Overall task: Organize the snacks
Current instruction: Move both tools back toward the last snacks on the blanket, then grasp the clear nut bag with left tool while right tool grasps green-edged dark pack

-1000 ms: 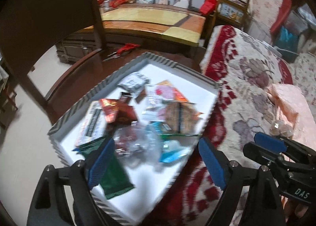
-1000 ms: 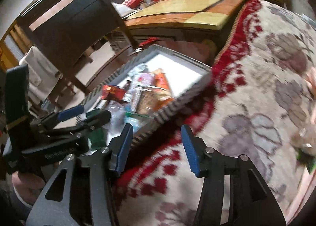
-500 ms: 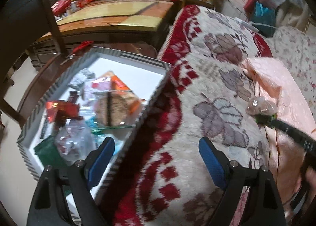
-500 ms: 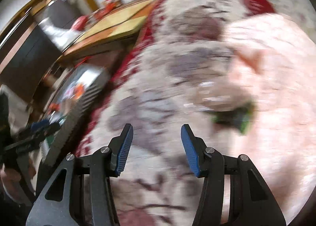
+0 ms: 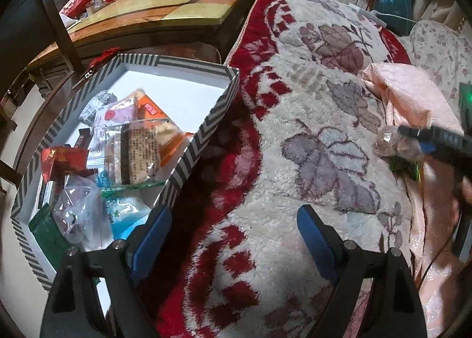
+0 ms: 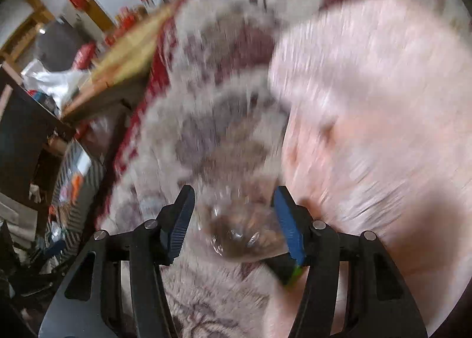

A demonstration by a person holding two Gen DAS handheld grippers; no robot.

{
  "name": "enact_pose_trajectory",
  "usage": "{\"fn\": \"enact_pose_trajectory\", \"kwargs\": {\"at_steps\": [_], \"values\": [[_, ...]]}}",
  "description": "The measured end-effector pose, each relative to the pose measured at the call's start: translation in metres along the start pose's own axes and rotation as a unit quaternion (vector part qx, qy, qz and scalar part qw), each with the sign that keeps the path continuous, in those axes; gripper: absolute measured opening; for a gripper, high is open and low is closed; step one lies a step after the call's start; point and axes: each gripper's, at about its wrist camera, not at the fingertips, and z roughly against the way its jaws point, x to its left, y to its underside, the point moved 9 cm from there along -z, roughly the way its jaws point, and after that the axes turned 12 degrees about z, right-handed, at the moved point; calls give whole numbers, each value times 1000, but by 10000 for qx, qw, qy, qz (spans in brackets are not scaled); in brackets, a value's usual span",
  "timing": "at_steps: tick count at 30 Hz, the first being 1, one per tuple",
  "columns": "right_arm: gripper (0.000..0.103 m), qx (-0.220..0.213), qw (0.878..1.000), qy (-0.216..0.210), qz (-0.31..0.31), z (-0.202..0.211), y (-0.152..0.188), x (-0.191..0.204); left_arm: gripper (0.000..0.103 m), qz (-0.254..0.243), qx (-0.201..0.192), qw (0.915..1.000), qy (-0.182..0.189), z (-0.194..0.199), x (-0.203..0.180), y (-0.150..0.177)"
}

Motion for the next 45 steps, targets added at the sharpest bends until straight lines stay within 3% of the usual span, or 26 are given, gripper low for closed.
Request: {"fn": "enact_pose_trajectory", "kwargs": {"at_steps": [2, 5, 6, 10, 13, 17, 23, 31, 35, 38, 39, 43, 45], "values": [[58, 144, 9989, -439, 114, -6, 17, 28, 89, 4, 12, 10000, -10, -2, 0, 0], [58, 68, 9888, -1453, 336, 5, 46, 82, 89, -13, 64, 10000, 24, -4, -5, 0], [58, -35, 9873, -1551, 329, 12, 55, 90, 89, -28, 69, 10000, 53, -4, -8, -1], [58, -190, 9890, -1462, -93, 25, 78, 80, 89, -146, 87, 9995, 271, 0, -28, 1], [58, -157, 9932, -1144, -155, 30, 86, 64, 89, -287, 107, 9985, 450, 1, -50, 2], [59, -333, 9987, -379, -40, 42, 81, 42, 89, -588, 186, 9951, 772, -1, -87, 4], [59, -443, 9990, -38, -85, 49, 69, 20, 91, -861, 328, 9880, 1242, -10, -135, 2], [59, -492, 9981, -69, -365, 52, 73, 1, 92, -1384, 542, 9752, 1641, -34, -184, 2], [59, -520, 9979, -86, -369, 54, 74, -1, 92, -1746, 773, 9682, 1617, -52, -201, 10], [59, -529, 9980, -55, -342, 55, 74, -3, 92, -1713, 922, 9699, 1463, -70, -205, 13], [59, -525, 9981, -44, -332, 55, 74, -2, 89, -1593, 935, 9721, 1448, -74, -204, 12], [59, -493, 9985, 87, -204, 52, 71, -1, 53, -1435, 787, 9759, 1447, -76, -199, 6], [59, -470, 9986, 229, -87, 49, 65, -1, 44, -1422, 757, 9765, 1433, -73, -196, 6]]}}
